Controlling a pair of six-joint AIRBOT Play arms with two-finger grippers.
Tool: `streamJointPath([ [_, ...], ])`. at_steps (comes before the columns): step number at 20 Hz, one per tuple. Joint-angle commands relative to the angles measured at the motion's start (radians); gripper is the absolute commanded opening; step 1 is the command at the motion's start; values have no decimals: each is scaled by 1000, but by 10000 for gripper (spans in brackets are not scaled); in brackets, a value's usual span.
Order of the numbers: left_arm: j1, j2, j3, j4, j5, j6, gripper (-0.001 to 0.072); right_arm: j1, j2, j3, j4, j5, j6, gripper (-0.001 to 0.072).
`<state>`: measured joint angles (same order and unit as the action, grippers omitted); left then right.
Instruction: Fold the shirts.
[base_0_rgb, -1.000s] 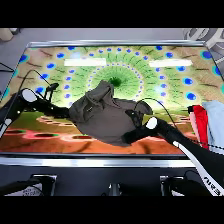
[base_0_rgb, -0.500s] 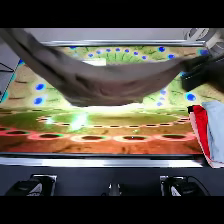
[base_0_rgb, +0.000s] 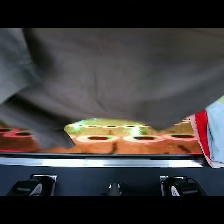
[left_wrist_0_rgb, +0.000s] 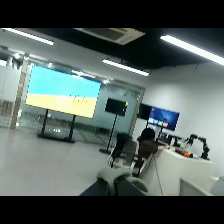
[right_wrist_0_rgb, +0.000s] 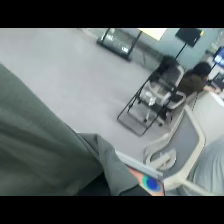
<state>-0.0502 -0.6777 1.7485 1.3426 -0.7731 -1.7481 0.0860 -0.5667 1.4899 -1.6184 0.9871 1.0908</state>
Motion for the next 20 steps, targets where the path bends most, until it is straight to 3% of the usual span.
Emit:
streamJointPath([
  [1, 0, -37, -92, 38, -137, -10, 24, -2, -104, -9, -33, 174, -4, 19],
  [4, -1, -133, -324, 37, -151, -10, 24, -2, -337, -97, -30, 241, 17, 20],
  [8, -1, -375, -570, -29, -38, -10, 24, -2, -666, -184, 58, -10, 122, 20],
  [10, -2, -532, -579, -115, -38, -2, 24, -2, -776, -184, 119, -99, 163, 20],
  [13, -7, -716, -579, -274, -37, -3, 24, 0, -864, -184, 217, -124, 242, 20],
  [16, -50, -830, -578, -315, -48, -3, 24, 0, -927, -184, 338, -138, 245, 22],
  [17, -70, -847, -578, -315, -48, -3, 27, 0, -938, -184, 352, -143, 245, 63],
  [18, -79, -848, -577, -314, -50, 0, 120, 0, -940, -184, 348, -159, 240, 221],
  [19, -75, -844, -566, -313, -77, 59, 438, -10, -932, -173, 336, -127, 208, 478],
  [20, -55, -844, -534, -293, -159, 144, 679, -26, -917, -160, 307, -79, 141, 562],
])
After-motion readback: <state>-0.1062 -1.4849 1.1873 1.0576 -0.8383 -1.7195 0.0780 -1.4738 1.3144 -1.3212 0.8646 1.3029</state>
